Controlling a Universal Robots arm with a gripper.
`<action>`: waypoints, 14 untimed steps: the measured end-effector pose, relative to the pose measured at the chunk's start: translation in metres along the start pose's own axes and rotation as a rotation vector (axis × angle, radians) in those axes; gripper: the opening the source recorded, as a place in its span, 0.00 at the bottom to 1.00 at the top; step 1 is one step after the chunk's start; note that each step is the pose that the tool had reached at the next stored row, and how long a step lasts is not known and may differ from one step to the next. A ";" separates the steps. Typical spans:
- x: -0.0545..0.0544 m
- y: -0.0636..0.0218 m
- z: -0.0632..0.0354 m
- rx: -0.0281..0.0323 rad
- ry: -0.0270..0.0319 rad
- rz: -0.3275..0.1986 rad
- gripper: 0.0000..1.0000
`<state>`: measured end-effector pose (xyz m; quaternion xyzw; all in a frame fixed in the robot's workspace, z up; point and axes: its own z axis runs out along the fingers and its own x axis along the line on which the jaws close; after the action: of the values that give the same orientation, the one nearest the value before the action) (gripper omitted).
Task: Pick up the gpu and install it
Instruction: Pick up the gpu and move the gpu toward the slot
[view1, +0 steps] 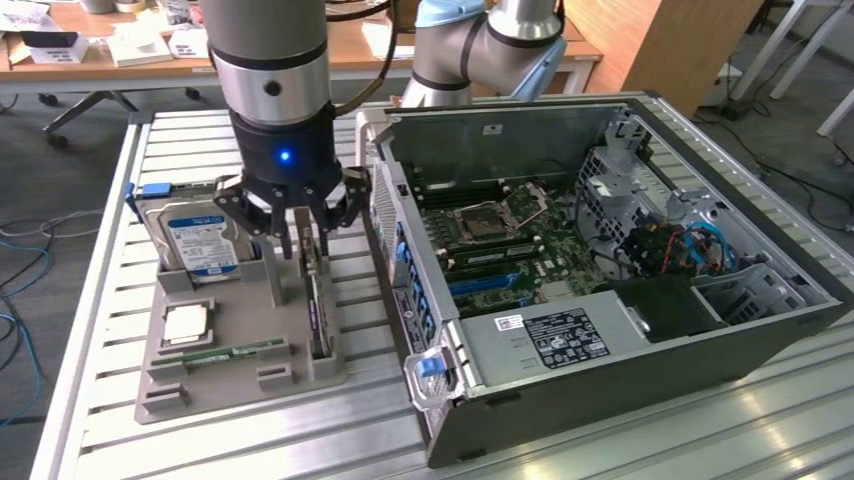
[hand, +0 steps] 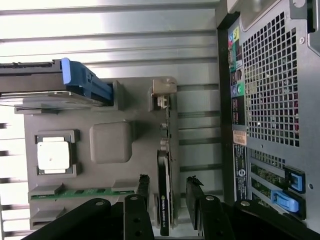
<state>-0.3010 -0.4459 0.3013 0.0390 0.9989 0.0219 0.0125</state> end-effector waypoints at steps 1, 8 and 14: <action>0.000 -0.0001 0.0017 0.0002 0.0000 0.000 0.43; 0.000 -0.0004 0.0086 0.0011 0.0002 0.000 0.43; 0.000 -0.0056 0.0088 0.0016 -0.0001 0.000 0.43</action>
<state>-0.3010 -0.4510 0.2923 0.0390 0.9989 0.0211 0.0125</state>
